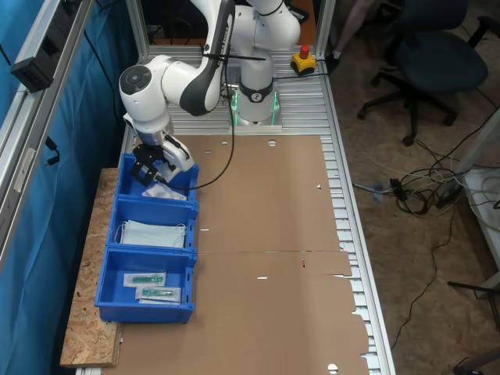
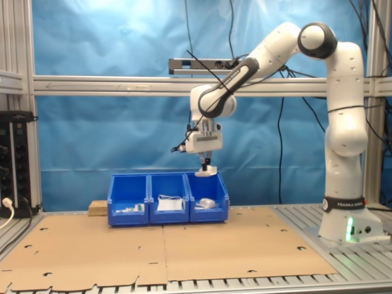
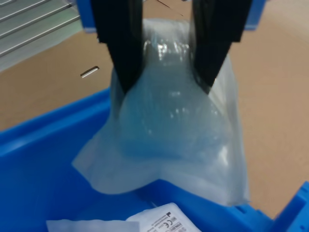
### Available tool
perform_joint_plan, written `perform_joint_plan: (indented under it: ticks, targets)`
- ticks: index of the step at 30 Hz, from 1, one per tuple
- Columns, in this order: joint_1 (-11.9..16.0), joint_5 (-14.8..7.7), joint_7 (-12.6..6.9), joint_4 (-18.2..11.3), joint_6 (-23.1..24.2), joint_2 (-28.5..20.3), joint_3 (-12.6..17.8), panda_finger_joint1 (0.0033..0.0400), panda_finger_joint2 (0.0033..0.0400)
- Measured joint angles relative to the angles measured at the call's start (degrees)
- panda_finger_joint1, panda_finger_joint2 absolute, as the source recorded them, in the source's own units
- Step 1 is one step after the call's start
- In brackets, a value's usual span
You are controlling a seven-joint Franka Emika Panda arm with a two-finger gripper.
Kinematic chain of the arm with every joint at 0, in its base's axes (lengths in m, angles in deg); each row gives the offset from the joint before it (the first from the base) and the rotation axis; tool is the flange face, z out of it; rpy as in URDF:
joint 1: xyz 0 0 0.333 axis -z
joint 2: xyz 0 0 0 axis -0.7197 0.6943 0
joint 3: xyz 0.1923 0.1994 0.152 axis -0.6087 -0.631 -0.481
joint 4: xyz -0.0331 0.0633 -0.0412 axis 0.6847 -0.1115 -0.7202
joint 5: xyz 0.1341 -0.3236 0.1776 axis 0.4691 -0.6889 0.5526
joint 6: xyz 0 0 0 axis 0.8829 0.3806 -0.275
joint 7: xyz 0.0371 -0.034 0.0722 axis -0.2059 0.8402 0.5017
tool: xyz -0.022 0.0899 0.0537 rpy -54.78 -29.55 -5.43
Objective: Pick and place sorting task of medical equipment.
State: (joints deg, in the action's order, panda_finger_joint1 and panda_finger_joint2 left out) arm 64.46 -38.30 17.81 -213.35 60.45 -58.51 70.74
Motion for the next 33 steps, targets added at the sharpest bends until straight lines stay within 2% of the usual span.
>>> perform_joint_plan:
  ticks: [14,33]
  targets:
    - [0.27,0.00,0.92,-0.02,0.76,0.15,2.59,0.0070,0.0070]
    - [0.27,0.00,1.26,-0.02,3.30,0.57,2.78,0.0070,0.0070]
